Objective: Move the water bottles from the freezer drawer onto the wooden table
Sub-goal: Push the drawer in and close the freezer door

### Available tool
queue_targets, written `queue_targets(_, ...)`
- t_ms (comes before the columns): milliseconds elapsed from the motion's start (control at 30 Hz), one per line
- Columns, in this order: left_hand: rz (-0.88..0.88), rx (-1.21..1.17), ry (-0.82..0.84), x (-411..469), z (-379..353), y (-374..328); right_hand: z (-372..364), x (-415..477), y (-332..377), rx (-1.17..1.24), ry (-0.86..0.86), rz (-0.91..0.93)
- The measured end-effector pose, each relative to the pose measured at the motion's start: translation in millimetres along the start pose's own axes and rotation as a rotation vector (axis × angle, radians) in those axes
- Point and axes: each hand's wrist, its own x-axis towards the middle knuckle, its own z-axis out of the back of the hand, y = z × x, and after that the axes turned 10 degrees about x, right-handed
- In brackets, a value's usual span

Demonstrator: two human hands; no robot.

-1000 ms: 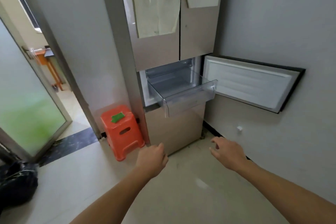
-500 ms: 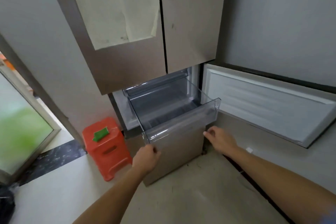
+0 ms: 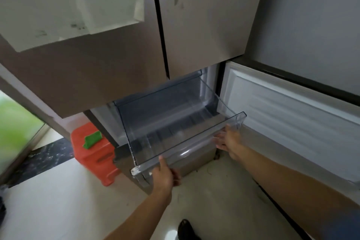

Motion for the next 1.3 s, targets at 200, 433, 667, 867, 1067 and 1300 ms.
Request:
queue_targets(200, 0.085, -0.144, -0.020, 24.4, -31.0, -7.5, -11.1, 34.5, 14.2, 0.084, -0.050, -0.008)
queue_targets(433, 0.050, -0.274, -0.114, 49.8, -21.6, -23.8, -18.8, 37.9, 17.8, 0.105, 0.115, -0.066)
queue_targets(667, 0.118, -0.305, -0.028, 108.7, 8.9, -58.7, -56.0, 70.1, 56.2, 0.052, 0.270, -0.134)
queue_targets(867, 0.106, -0.657, -0.064, 134.5, -3.9, -83.5, -58.2, 100.2, 83.1, -0.032, 0.438, -0.192)
queue_targets(1067, 0.048, -0.658, -0.045, 155.7, -0.4, -94.1, -79.5, 126.0, 87.8, -0.097, 0.442, -0.162)
queue_targets(1300, -0.067, -0.599, -0.046, 192.0, 1.9, -114.6, -114.7, 168.8, 86.1, -0.265, 0.353, 0.097)
